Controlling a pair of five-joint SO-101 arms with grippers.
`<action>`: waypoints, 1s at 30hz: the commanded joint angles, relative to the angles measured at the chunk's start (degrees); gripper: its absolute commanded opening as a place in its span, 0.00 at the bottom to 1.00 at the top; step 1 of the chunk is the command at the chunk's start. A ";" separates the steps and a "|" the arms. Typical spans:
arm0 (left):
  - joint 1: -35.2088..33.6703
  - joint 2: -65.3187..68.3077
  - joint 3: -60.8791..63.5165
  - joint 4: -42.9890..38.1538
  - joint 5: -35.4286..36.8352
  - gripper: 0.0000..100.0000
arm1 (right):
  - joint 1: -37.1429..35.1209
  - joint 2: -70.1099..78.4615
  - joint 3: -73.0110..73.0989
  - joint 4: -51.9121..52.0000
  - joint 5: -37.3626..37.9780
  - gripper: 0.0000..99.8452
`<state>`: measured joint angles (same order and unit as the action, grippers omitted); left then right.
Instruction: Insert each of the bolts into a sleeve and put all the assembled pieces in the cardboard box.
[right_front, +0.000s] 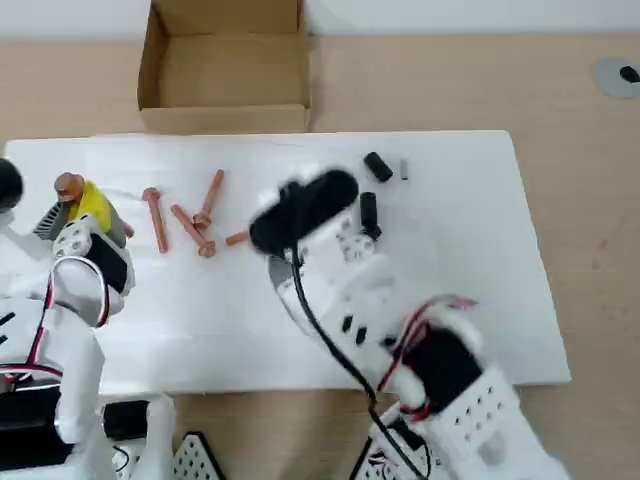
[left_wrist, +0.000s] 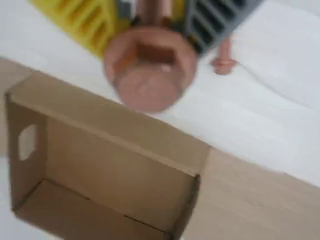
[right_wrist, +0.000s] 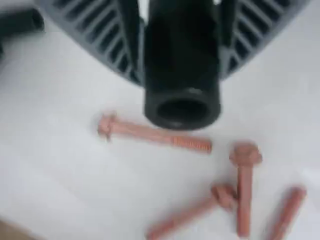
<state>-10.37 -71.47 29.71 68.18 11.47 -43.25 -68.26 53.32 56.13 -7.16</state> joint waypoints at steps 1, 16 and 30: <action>0.79 -0.66 -0.62 -1.67 2.99 0.01 | -3.74 -14.20 13.67 -10.73 2.81 0.01; 27.52 -0.75 -0.09 -1.32 2.90 0.01 | -14.81 -40.04 30.20 -12.75 2.90 0.01; 31.65 -1.89 0.00 6.24 1.41 0.01 | -15.52 -40.31 29.76 -12.66 -0.18 0.01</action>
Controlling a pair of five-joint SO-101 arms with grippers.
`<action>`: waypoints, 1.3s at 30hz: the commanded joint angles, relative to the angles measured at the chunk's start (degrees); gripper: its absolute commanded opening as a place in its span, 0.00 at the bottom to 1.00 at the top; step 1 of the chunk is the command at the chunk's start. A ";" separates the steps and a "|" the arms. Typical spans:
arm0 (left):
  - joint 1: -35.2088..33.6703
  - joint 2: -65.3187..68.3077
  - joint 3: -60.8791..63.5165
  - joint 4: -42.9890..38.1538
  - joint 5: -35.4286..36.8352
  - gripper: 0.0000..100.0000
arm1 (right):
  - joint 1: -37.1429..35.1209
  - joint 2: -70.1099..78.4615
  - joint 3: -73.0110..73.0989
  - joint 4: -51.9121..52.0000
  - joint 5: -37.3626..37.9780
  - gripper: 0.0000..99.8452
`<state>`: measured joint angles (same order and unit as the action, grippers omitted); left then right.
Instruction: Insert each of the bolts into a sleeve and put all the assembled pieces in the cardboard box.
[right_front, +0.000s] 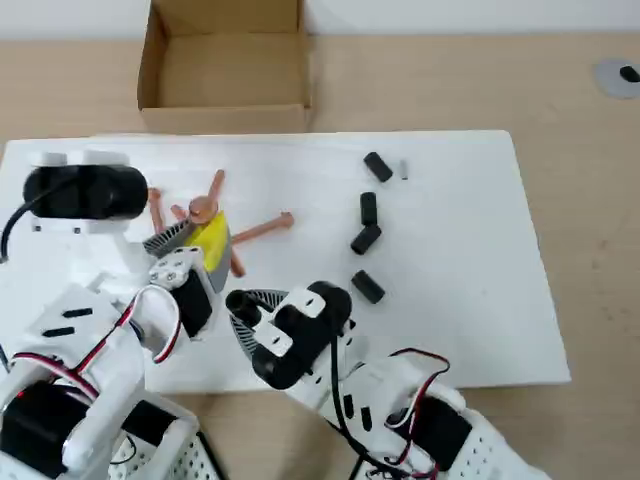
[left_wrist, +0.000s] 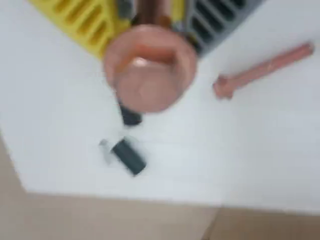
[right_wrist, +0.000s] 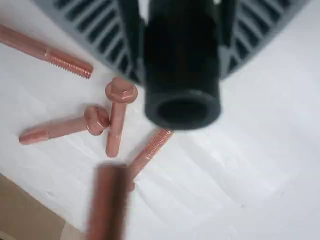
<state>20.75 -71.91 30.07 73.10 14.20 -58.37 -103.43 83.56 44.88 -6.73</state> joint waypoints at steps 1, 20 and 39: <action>0.70 -2.59 -0.35 1.67 -2.46 0.01 | -0.40 -5.14 -0.48 -1.41 -0.62 0.01; 0.79 -22.64 16.79 -6.24 -5.19 0.01 | -0.48 -4.79 -0.04 -3.78 -0.70 0.01; 10.11 -22.81 13.89 -3.69 -5.36 0.01 | -0.40 -4.70 0.04 -3.43 -0.79 0.01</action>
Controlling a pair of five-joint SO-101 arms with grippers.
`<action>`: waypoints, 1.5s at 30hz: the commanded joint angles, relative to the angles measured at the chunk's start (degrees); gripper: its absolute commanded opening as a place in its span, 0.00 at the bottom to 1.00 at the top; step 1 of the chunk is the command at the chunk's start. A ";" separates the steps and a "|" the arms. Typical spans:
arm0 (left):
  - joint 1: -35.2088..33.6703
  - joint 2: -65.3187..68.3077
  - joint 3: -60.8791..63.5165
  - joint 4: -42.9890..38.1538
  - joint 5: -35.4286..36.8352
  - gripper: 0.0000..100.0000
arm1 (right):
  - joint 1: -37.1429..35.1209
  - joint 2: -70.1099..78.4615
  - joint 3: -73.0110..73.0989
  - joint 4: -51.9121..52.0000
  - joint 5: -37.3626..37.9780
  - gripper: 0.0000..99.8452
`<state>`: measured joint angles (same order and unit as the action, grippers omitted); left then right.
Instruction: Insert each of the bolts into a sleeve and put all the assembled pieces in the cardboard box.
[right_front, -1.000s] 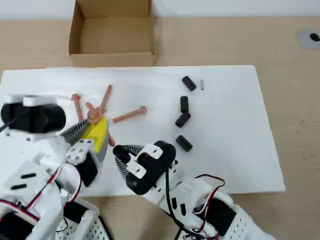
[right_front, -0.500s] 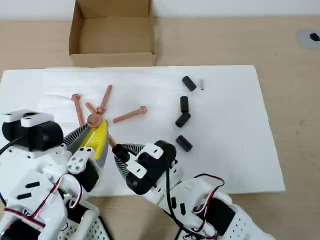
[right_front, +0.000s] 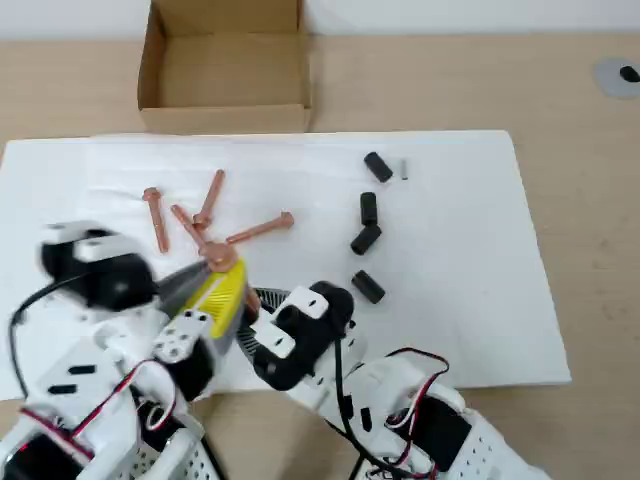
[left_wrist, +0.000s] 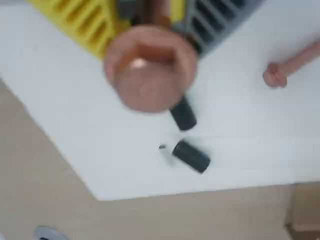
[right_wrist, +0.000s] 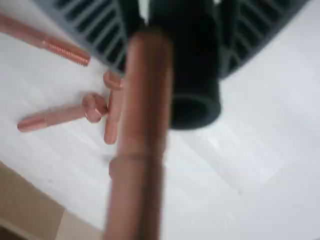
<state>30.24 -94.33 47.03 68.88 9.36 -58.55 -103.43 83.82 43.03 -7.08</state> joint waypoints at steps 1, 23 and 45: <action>0.62 -0.40 -3.52 0.79 -0.70 0.01 | -0.22 -4.70 -0.22 -1.58 -0.44 0.01; -8.35 -0.04 -9.05 -0.26 -0.26 0.01 | -0.22 -4.70 0.66 -1.76 -0.44 0.01; -5.27 0.04 -12.48 8.62 -0.09 0.01 | -0.22 -4.70 0.66 -1.76 -0.44 0.01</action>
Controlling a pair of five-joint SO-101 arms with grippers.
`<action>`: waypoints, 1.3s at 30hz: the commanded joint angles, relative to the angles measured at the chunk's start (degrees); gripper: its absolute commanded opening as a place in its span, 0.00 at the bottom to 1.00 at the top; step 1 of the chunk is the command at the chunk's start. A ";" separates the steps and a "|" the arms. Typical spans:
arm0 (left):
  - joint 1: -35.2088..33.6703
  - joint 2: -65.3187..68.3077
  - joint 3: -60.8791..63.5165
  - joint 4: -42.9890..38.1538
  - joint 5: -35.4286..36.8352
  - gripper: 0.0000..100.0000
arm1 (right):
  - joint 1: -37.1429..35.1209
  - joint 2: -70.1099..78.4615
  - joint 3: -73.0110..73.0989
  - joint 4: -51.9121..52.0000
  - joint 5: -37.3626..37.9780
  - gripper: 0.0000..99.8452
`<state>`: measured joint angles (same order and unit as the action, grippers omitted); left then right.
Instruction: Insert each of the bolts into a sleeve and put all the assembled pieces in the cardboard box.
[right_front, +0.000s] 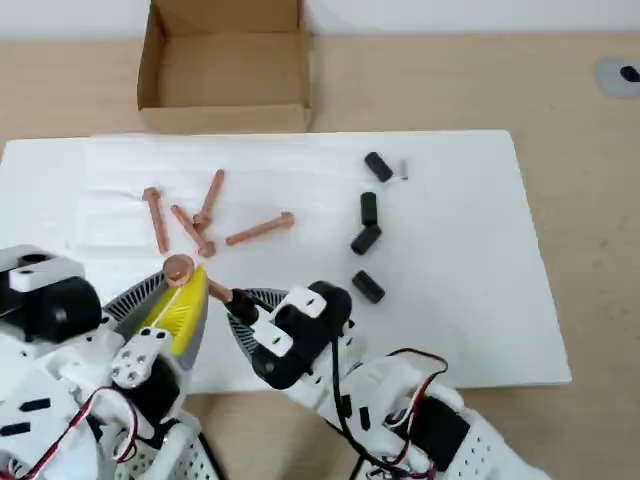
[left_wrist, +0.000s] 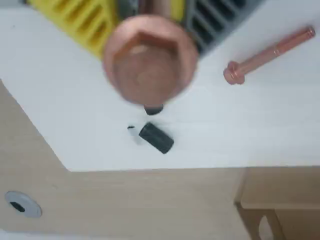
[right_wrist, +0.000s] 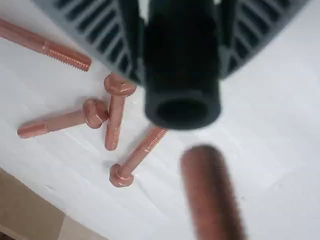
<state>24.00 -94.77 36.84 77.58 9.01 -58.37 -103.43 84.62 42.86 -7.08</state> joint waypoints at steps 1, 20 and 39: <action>0.97 0.48 -2.20 0.00 0.26 0.01 | -0.40 -4.70 -0.13 -1.67 -0.44 0.01; 1.05 0.48 0.79 0.00 0.26 0.01 | -0.40 -4.70 -0.13 -1.76 -0.44 0.01; 6.15 0.48 2.20 1.23 -1.23 0.01 | -0.40 -4.88 -0.40 -1.67 -0.44 0.01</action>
<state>29.54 -94.77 39.47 79.43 8.48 -58.37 -103.43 84.62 42.51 -7.08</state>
